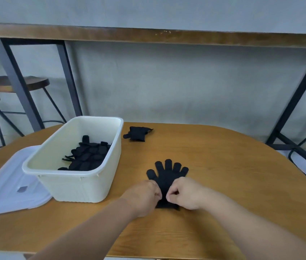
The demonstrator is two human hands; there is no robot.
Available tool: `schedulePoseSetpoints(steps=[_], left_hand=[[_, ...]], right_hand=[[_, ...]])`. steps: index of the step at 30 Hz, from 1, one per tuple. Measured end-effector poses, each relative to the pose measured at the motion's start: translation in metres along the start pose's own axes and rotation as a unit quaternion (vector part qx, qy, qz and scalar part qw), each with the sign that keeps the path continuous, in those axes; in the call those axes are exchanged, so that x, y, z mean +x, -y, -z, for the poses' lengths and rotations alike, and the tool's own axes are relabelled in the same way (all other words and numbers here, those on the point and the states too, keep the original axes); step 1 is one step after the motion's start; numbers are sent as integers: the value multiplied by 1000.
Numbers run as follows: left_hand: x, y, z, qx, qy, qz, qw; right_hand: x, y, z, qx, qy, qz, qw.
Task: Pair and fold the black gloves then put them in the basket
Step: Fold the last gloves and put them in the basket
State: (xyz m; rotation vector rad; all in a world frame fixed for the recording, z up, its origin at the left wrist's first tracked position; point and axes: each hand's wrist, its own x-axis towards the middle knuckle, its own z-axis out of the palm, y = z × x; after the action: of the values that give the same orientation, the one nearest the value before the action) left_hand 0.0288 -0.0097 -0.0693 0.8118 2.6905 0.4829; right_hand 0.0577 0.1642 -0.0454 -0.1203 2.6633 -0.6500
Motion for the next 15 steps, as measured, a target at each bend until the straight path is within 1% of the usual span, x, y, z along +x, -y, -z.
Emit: schedulePoseSetpoints(steps=[3, 5, 7, 8, 11, 13, 14, 15], left_hand=[[2, -4, -1, 16, -3, 13, 1000], [5, -8, 0, 17, 6, 35, 999], [11, -11, 7, -25, 19, 72, 997], [15, -13, 13, -51, 14, 91, 994], [35, -18, 36, -153, -56, 157, 974], [52, -20, 53, -237, -112, 201, 944], [60, -19, 62, -260, -125, 213, 933], [68, -20, 71, -279, -119, 224, 926]], right_hand=[[3, -3, -7, -27, -24, 7, 999], [6, -3, -7, -39, -22, 13, 999], [11, -1, 0, -21, -10, 18, 1000], [14, 0, 7, 8, -15, 19, 1000], [26, 6, 38, 104, -80, 20, 991], [38, 10, 59, 144, -125, 17, 982], [45, 13, 69, 159, -136, 16, 978], [51, 15, 77, 167, -137, 16, 976]])
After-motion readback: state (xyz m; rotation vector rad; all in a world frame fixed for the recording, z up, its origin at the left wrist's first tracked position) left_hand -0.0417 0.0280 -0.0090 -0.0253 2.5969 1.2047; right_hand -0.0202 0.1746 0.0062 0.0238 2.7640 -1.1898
